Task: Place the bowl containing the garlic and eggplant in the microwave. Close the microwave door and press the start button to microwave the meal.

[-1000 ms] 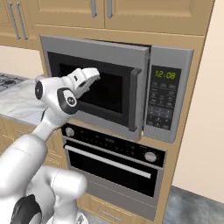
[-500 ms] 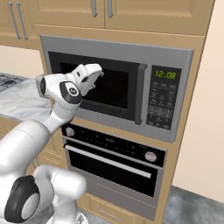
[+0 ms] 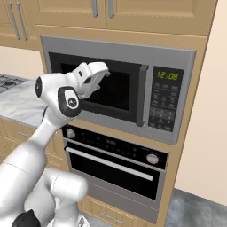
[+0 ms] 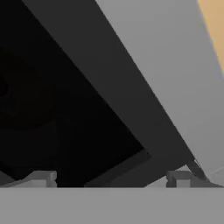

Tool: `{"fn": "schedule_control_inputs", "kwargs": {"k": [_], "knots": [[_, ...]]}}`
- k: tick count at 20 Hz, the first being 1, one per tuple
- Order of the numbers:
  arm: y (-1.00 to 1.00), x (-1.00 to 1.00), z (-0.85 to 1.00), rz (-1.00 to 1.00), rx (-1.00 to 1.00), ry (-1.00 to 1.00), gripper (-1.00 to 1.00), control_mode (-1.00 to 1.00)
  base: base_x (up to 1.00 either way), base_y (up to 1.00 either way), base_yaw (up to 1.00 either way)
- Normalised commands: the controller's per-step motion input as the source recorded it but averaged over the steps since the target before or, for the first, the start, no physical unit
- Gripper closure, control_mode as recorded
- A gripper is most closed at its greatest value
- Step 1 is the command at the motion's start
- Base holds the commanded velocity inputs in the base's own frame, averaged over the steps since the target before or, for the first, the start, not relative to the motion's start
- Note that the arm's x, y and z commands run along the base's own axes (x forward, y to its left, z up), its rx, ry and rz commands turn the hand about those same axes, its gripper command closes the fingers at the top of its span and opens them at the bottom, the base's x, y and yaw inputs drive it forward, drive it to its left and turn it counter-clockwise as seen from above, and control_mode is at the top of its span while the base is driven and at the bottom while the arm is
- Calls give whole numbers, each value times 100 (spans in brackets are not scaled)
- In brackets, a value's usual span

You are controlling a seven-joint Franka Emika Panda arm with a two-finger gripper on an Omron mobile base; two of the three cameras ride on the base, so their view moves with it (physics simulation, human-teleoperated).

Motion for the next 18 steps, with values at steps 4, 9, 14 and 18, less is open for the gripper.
{"fn": "schedule_control_inputs", "kwargs": {"k": [4, 9, 14, 18], "knots": [[-99, -100, 0, 4, 0, 0, -100, -100, 0, 0, 0], [-93, -100, 0, 9, -1, 0, -100, -100, 0, 0, 0], [-81, -100, 0, 15, 11, 0, -100, -100, 0, 0, 0], [-66, -99, 0, 21, 16, 2, -100, -100, 0, 0, 0]]}}
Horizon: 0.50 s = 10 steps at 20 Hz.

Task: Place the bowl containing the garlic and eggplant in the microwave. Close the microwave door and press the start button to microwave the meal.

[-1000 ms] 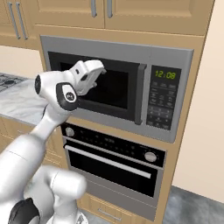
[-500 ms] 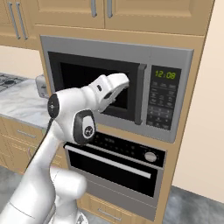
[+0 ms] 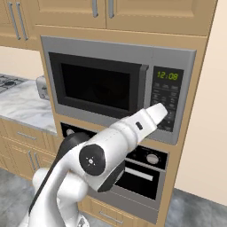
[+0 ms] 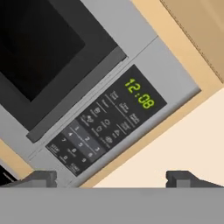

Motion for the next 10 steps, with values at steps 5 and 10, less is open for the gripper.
{"fn": "schedule_control_inputs", "kwargs": {"k": [5, 10], "knots": [[-9, -48, -13, 17, 1, 8, -100, -100, 0, 0, 0], [27, -5, -24, 5, -2, 0, 100, -100, 0, 0, 0]]}}
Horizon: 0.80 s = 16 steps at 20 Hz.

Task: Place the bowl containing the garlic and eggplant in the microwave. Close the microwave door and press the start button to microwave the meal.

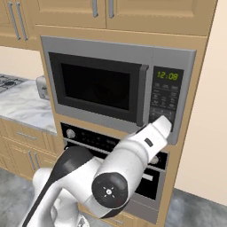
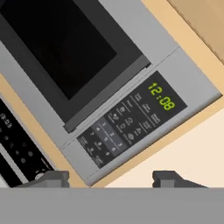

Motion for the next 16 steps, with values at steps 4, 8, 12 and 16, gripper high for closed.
{"fn": "schedule_control_inputs", "kwargs": {"k": [4, 8, 12, 16], "knots": [[8, 21, -14, 0, 0, -2, 100, -100, 0, 0, 0], [11, 24, -35, 0, 0, 0, 100, -100, 0, 0, 0], [19, 21, -34, 2, 0, 0, 100, -100, 0, 0, 0], [7, 18, -22, 2, 0, 0, 100, -100, 0, 0, 0]]}}
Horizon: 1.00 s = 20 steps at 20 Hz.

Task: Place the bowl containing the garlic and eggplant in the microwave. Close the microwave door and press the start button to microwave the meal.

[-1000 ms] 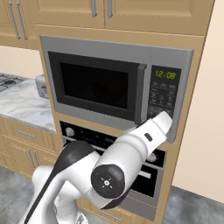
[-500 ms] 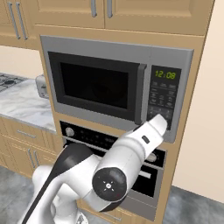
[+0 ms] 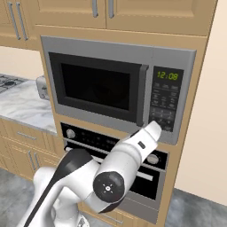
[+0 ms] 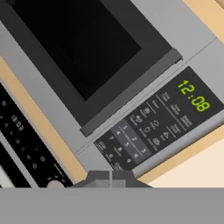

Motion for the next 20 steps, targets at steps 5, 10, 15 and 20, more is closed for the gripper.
{"fn": "schedule_control_inputs", "kwargs": {"k": [5, 10, 15, 20], "knots": [[-1, 21, -3, 0, 2, -3, 100, -100, 0, 0, 0], [-8, 23, -6, 0, 2, -5, 100, -100, 0, 0, 0], [-20, 18, -11, 0, 0, -3, 100, -100, 0, 0, 0], [-14, 18, -21, 0, 0, -2, 100, -100, 0, 0, 0]]}}
